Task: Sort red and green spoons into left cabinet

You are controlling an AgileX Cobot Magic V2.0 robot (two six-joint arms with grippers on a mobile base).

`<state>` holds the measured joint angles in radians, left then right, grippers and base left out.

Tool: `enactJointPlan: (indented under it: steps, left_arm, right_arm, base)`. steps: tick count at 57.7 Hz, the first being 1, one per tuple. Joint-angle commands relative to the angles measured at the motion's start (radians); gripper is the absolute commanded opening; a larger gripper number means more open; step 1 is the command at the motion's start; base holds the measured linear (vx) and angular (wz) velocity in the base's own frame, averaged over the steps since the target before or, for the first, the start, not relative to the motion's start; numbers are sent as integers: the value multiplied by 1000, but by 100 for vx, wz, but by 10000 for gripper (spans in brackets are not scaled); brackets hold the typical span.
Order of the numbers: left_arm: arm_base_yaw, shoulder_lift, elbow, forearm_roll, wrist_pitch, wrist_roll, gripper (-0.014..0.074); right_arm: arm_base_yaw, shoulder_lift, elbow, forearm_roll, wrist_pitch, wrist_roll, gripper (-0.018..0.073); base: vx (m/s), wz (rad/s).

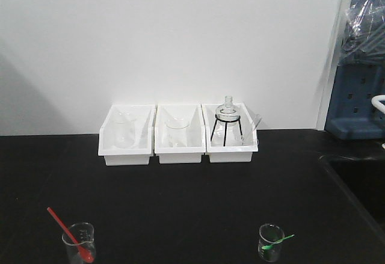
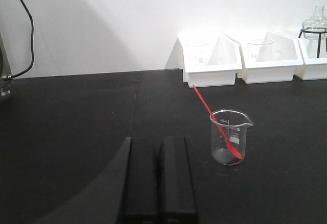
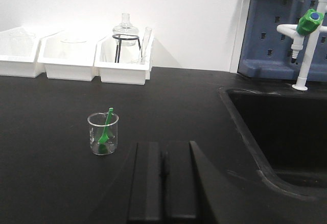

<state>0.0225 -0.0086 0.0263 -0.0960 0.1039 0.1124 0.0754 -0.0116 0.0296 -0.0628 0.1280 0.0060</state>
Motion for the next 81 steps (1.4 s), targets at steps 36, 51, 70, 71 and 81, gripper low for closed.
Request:
enactJointPlan:
  steps: [36,51,70,71,81]
  left_arm:
    - [1,-21,-1,-1,-88,-8,-6]
    - [1,-21,-1,-2,-88,-8,-6]
    - [1,-21,-2,1,-104,-4,-6]
    - [1,-21,-2,1,-109,-4,-6]
    - [1,-21,-10,-3,-169,-10,-6]
  right_arm:
    - [-5,-13,11,-2,-84,-6,-9]
    - [-5,-13,11,-32,-84,-18,-9]
    - [-5,-13,10,-37,-102,-16,-9]
    - [-5,-13,10,-37,-107,-16,-9]
    - [-5,-13,10,-37,-190,-16,-9]
  base:
    - [0,0]
    - [0,0]
    - [0,0]
    - [0,0]
    - [0,0]
